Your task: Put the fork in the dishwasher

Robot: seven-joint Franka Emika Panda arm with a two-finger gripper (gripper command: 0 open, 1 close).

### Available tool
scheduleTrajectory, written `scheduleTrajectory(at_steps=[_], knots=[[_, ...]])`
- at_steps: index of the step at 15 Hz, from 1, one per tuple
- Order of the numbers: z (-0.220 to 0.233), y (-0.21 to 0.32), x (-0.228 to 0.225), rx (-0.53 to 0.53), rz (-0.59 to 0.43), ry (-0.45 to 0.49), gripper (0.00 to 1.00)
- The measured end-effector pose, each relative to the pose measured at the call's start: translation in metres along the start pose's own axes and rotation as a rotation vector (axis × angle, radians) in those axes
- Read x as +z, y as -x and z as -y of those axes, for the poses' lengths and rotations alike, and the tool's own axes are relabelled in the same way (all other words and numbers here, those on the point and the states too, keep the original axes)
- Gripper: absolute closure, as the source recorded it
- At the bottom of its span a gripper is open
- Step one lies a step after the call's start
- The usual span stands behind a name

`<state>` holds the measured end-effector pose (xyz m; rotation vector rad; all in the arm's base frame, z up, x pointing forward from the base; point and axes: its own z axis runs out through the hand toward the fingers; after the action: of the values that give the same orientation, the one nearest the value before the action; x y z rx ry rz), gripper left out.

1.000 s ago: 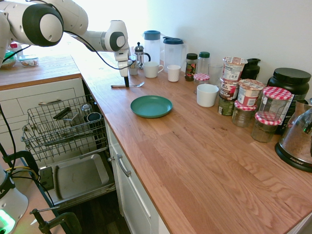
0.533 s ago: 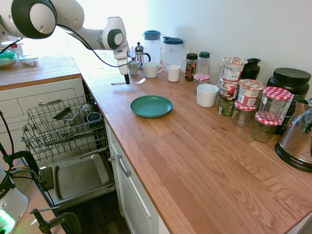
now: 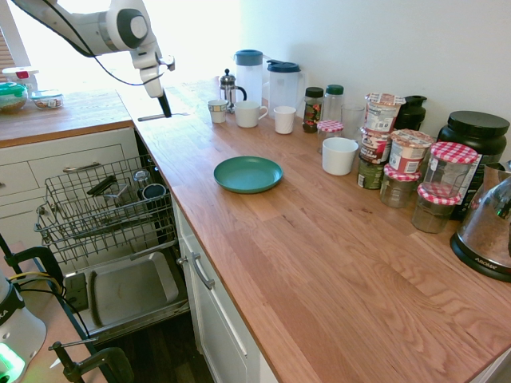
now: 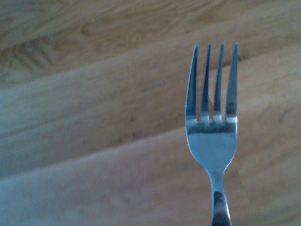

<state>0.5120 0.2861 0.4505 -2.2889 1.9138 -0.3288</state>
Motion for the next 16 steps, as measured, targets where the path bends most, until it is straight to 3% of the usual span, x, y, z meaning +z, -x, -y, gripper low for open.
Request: scheduleTrajectory(at_steps=[7, 11, 16], knots=[[-0.100, 0.062, 0.001, -0.073, 0.049, 0.007, 1.00], [-0.102, 0.064, 0.005, -0.079, 0.049, 0.011, 1.00], [-0.142, 0.111, 0.037, -0.127, 0.059, 0.030, 1.00]])
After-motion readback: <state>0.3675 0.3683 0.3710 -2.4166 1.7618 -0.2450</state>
